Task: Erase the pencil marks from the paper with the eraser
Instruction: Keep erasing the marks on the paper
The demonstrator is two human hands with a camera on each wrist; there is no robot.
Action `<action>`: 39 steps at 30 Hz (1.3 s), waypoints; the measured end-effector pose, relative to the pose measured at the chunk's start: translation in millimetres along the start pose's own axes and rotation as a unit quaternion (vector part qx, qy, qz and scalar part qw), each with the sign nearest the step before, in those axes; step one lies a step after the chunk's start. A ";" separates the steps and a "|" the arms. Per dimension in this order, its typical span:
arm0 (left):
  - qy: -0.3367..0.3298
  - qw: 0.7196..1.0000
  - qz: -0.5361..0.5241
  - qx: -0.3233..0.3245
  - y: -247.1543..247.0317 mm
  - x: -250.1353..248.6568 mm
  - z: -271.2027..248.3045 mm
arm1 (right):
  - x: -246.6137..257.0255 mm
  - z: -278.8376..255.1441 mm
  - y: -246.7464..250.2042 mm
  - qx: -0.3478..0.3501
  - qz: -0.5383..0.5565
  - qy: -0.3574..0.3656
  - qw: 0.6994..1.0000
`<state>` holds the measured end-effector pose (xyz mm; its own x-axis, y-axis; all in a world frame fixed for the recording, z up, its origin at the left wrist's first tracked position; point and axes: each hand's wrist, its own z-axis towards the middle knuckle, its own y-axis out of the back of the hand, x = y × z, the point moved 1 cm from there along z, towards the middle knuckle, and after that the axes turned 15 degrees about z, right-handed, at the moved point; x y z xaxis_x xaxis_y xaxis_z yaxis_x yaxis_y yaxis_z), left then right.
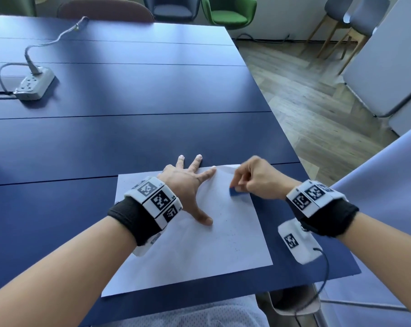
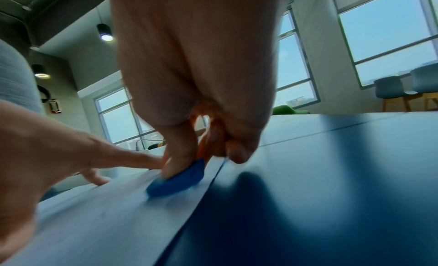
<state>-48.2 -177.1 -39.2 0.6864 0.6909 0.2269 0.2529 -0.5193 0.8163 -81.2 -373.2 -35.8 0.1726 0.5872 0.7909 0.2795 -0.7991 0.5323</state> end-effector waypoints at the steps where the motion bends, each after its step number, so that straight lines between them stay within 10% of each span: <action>1: 0.001 1.000 0.000 0.000 -0.5 0.6 0.5 | 0.7 -2.2 -0.1 0.033 -0.011 -0.012 0.999; 7: -0.003 1.000 -0.003 -0.001 1.2 0.9 -0.8 | 4.0 12.9 -5.2 -0.097 0.028 0.035 0.994; 12: -0.002 1.000 0.001 0.004 1.9 0.5 -2.4 | 9.6 11.2 -2.0 0.018 -0.007 -0.002 1.000; 16: -0.002 1.000 -0.002 0.001 1.8 1.2 -1.4 | 14.3 16.8 -4.2 -0.078 0.013 0.026 0.997; 21: -0.001 1.000 0.004 0.007 2.5 0.4 -2.9 | 8.6 -4.9 -7.1 0.058 -0.018 -0.013 0.998; 25: 0.000 1.000 0.005 0.005 3.0 0.3 -2.5 | 5.5 -11.1 -13.0 -0.050 0.011 0.026 0.998; 39: 0.003 1.000 0.007 0.006 4.3 -1.5 -4.9 | 1.5 -30.0 -12.4 0.062 -0.045 0.005 0.997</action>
<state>-51.5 -178.0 -33.4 0.6860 0.6860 0.2423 0.2513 -0.5360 0.8059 -112.7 -366.2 -32.2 0.1317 0.6539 0.7450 0.4082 -0.7206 0.5604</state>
